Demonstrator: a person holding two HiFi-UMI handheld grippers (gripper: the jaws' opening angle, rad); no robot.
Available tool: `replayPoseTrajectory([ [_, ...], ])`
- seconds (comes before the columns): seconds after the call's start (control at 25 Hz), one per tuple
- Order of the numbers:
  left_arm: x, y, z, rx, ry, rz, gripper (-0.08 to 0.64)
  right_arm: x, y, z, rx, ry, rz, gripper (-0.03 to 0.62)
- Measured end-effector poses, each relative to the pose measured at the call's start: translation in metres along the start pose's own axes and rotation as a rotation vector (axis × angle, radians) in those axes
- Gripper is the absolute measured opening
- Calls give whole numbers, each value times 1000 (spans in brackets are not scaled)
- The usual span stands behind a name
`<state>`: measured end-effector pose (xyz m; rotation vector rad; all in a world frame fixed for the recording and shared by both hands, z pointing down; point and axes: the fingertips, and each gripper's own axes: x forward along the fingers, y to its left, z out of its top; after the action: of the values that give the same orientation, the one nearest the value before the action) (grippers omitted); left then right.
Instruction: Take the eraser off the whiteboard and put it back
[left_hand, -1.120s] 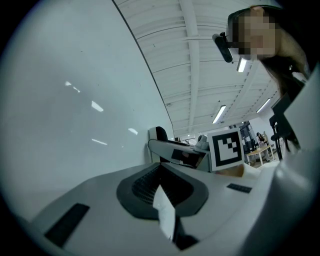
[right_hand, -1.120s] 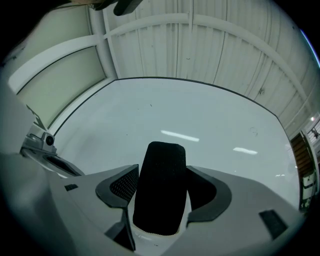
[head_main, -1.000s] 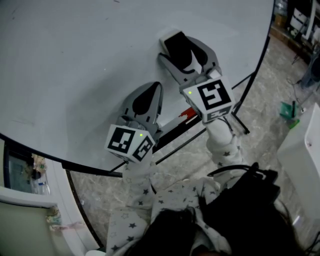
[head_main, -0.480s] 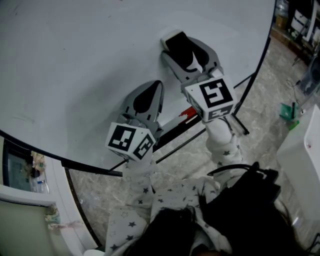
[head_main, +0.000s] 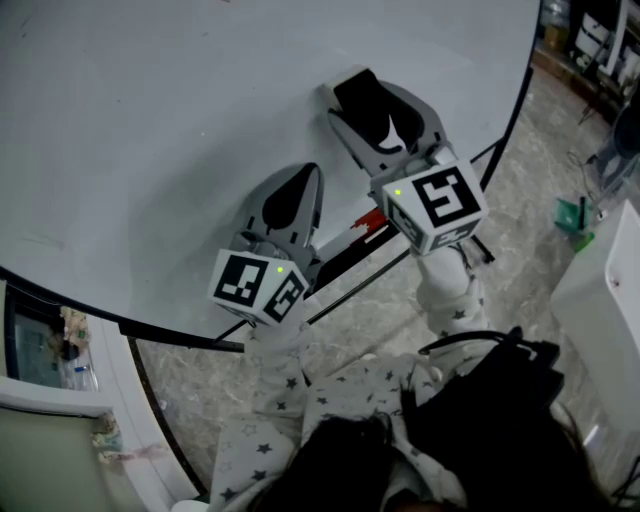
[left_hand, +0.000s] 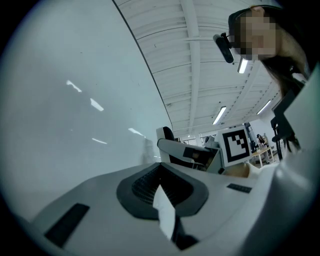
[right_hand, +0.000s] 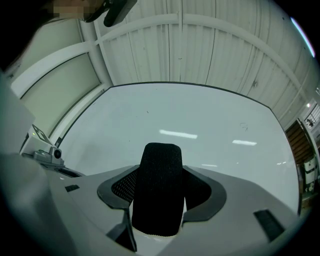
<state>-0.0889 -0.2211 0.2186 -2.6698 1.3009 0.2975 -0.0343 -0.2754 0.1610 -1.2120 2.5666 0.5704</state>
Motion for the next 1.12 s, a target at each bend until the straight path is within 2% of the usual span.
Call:
replayPoseTrajectory([
  [0.16, 2, -11, -5, -19, 3, -17, 0, -17, -4, -4, 36, 24, -12, 262],
  [0.44, 2, -32, -13, -55, 9, -42, 2, -53, -4, -6, 133, 11, 17, 262],
  [0.8, -4, -63, -17, -80, 16, -91, 2, -96, 0, -6, 193, 35, 42, 262],
  [1.0, -12, -69, -22, -98, 22, -68, 0, -110, 4, -8, 262, 23, 48, 262],
  [1.12, -17, -69, -24, -104, 20, -40, 2, -117, 4, -16, 253, 41, 45, 262],
])
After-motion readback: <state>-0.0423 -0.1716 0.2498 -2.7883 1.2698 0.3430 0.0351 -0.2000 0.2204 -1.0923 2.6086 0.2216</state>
